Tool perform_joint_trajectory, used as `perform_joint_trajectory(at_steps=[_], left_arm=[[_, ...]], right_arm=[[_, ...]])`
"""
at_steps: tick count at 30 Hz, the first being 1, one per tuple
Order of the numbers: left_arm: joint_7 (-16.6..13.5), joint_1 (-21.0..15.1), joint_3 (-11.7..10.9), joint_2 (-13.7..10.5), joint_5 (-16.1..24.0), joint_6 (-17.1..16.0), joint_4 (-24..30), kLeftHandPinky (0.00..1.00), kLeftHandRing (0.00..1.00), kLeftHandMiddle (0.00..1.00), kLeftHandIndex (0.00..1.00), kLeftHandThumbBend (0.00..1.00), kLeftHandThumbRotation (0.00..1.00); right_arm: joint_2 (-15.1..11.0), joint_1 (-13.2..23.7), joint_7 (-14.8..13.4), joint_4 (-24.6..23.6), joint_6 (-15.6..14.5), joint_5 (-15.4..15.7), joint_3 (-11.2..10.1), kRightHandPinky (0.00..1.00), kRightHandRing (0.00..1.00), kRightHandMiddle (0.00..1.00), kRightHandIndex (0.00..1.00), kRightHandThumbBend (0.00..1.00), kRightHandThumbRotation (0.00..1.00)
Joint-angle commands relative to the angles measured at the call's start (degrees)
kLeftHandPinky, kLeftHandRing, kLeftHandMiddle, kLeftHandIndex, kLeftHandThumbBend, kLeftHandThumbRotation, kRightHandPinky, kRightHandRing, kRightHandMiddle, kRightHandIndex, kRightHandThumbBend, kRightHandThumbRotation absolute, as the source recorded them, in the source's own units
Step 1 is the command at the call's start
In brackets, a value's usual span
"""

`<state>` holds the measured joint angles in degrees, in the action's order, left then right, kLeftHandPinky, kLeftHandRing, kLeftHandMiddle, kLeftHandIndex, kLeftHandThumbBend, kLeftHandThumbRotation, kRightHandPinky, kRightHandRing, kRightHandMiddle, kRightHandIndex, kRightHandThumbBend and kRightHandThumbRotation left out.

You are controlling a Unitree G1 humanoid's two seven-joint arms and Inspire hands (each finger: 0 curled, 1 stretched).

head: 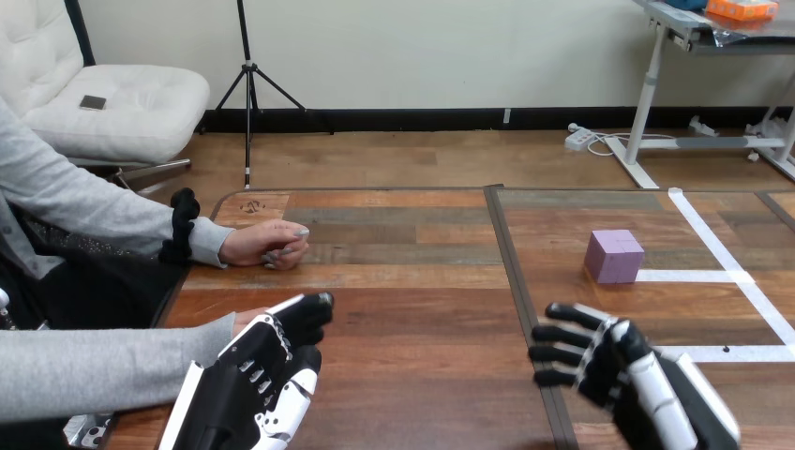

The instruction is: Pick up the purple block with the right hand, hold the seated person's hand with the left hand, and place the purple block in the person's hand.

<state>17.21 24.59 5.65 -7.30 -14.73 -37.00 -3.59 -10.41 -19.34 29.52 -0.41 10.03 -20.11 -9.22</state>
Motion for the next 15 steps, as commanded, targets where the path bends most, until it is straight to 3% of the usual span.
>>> perform_joint_trajectory(at_steps=[1, 15], left_arm=[[0.5, -3.8, -0.7, 2.6, -0.3, -3.1, -1.4, 0.76, 0.80, 0.78, 0.67, 0.16, 0.26], [3.6, -4.2, -0.5, 2.7, -4.7, -3.8, -2.3, 0.75, 0.80, 0.75, 0.66, 0.14, 0.21]], right_arm=[[-1.8, 7.6, -0.1, 1.0, 2.6, 0.2, -1.6, 0.61, 0.69, 0.71, 0.72, 0.77, 0.75], [-3.7, 14.5, -1.7, 4.6, 6.5, 3.4, -2.1, 0.57, 0.66, 0.68, 0.68, 0.84, 0.76]])
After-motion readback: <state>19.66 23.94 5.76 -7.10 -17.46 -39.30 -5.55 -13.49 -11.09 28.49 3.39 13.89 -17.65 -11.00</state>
